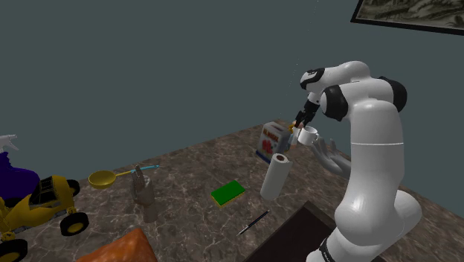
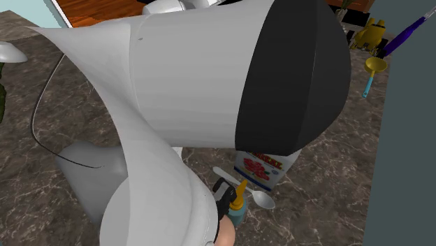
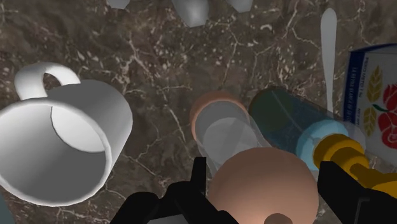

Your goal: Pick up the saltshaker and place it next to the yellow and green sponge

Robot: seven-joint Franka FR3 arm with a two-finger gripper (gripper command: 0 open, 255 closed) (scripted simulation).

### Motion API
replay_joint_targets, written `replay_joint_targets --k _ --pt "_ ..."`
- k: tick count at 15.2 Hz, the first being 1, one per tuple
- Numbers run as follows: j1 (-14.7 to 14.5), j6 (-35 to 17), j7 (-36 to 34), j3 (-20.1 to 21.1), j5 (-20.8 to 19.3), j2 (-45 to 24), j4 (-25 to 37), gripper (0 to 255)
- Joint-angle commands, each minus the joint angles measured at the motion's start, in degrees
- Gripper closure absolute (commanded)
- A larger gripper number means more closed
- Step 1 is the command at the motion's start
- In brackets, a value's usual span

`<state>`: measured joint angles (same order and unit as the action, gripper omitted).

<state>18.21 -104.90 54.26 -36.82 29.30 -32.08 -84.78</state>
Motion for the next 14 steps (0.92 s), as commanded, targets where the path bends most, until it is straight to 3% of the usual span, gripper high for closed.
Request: replay_joint_targets --k 1,9,14 --pt "0.0 0.0 0.0 0.01 -0.01 -0.04 -0.03 255" --pt "0.0 -0.02 0.0 0.01 0.0 -0.05 -0.04 255" --pt "0.17 3.08 -0.99 -0.43 -0.83 0.94 2.41 255"
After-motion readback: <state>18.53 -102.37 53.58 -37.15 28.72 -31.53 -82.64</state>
